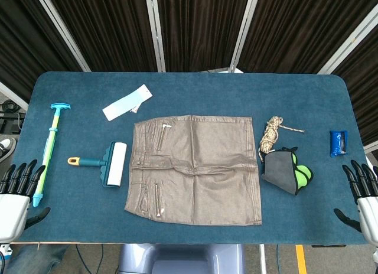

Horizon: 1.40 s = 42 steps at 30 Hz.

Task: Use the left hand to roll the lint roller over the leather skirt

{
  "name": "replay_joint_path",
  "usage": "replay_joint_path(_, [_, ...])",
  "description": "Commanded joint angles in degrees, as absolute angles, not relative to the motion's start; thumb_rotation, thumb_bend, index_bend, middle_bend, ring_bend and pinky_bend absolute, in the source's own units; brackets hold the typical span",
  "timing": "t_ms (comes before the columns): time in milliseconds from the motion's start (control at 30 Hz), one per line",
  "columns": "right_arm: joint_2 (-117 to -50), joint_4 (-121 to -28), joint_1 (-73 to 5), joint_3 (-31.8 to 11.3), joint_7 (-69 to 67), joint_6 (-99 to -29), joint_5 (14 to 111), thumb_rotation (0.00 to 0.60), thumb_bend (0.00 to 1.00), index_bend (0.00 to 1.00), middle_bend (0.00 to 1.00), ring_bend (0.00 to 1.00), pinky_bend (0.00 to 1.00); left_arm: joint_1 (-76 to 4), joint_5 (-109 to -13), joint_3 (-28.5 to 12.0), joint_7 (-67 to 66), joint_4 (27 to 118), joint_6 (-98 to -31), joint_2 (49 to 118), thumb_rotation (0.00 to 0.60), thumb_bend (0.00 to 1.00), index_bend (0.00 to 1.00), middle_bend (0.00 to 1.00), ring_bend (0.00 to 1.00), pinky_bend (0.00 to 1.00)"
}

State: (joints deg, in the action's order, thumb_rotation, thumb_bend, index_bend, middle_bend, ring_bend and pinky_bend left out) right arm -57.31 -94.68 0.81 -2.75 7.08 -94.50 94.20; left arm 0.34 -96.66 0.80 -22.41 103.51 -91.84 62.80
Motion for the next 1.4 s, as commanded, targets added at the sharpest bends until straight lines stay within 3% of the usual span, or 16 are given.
replay_joint_path(33, [-57.2, -94.7, 0.8, -2.8, 6.9, -94.5, 94.2, 0.6, 0.0, 0.0, 0.0, 0.0, 0.0, 0.3, -96.4, 0.8, -22.3, 103.7, -91.5, 62.7, 0.6, 0.0, 0.0, 0.0, 0.0, 0.0])
replay_joint_path(267, [-57.1, -94.8, 0.8, -2.7, 6.7, -94.0, 93.6, 0.6, 0.0, 0.0, 0.0, 0.0, 0.0, -0.7, -95.3, 0.3, -21.7, 102.9, -89.8, 63.2, 0.6, 0.0, 0.0, 0.0, 0.0, 0.0])
replay_joint_path(433, [-56.7, -95.3, 0.4, -2.9, 6.4, -93.2, 93.1, 0.6, 0.0, 0.0, 0.0, 0.0, 0.0, -6.7, -89.1, -3.9, -18.2, 98.0, -81.2, 66.6, 0.6, 0.02, 0.0, 0.0, 0.0, 0.0])
replay_joint_path(533, [-56.7, -95.4, 0.0, -3.0, 6.6, -92.2, 92.3, 0.6, 0.0, 0.0, 0.0, 0.0, 0.0, -11.8, -83.8, -6.6, -16.9, 93.2, -72.9, 69.8, 0.6, 0.13, 0.02, 0.01, 0.0, 0.0])
replay_joint_path(700, [-57.0, -95.7, -0.4, -3.5, 7.7, -91.1, 90.9, 0.6, 0.0, 0.0, 0.0, 0.0, 0.0, -18.8, -80.0, -8.2, -15.5, 82.0, -62.5, 77.3, 0.6, 0.35, 0.15, 0.14, 0.02, 0.06])
replay_joint_path(900, [-57.2, -95.5, -0.3, -3.5, 8.3, -90.4, 89.4, 0.6, 0.0, 0.0, 0.0, 0.0, 0.0, -22.3, -79.3, -8.4, -13.8, 71.9, -59.6, 84.9, 0.6, 0.48, 0.19, 0.17, 0.07, 0.1])
replay_joint_path(1400, [-56.4, -94.5, 0.1, -3.7, 5.0, -90.4, 88.3, 0.6, 0.0, 0.0, 0.0, 0.0, 0.0, -24.2, -77.5, -7.5, -10.0, 60.1, -58.3, 93.4, 0.6, 0.49, 0.2, 0.18, 0.09, 0.12])
